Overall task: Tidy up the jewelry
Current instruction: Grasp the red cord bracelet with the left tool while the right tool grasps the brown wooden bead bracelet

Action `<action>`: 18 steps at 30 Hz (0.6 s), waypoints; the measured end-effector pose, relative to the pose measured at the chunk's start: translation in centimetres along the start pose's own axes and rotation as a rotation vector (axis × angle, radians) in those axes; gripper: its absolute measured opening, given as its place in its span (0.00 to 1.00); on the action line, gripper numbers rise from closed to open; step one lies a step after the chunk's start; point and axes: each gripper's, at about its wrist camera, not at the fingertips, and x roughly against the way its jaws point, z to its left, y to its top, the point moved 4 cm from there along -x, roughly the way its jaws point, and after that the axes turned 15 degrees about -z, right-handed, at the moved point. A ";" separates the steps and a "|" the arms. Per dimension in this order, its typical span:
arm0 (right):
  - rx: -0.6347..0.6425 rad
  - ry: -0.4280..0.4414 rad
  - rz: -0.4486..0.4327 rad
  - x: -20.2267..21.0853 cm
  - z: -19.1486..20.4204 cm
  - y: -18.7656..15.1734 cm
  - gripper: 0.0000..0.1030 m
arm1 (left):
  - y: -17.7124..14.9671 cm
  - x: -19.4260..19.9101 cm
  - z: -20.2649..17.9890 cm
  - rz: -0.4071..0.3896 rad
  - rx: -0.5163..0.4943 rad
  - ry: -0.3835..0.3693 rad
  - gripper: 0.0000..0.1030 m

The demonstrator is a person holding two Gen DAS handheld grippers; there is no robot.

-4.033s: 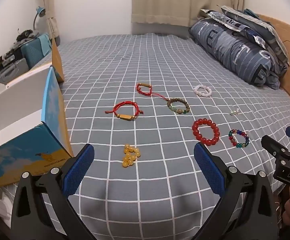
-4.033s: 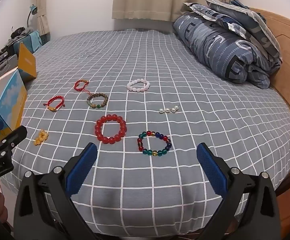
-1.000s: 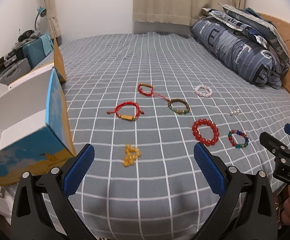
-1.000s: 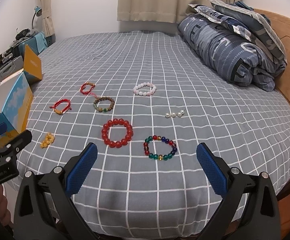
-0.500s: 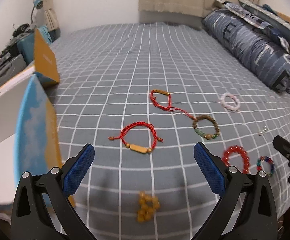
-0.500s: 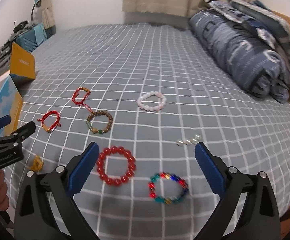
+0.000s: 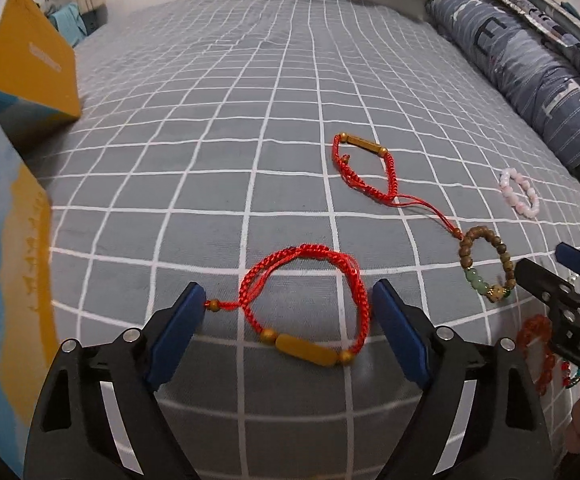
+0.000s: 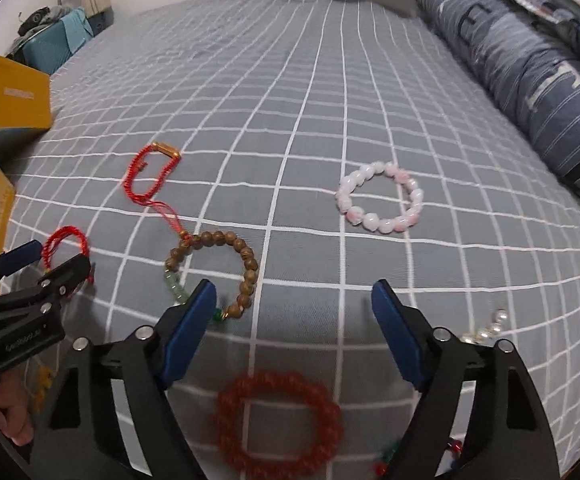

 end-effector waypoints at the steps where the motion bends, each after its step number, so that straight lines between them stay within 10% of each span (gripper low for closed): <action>1: -0.004 0.003 0.007 -0.4 0.0 0.0 0.67 | 0.0 -0.1 0.0 -0.002 -0.002 -0.006 0.79; 18: 0.001 0.066 0.044 -0.9 1.4 -0.3 0.15 | 0.0 0.3 -0.5 0.024 -0.023 -0.015 0.19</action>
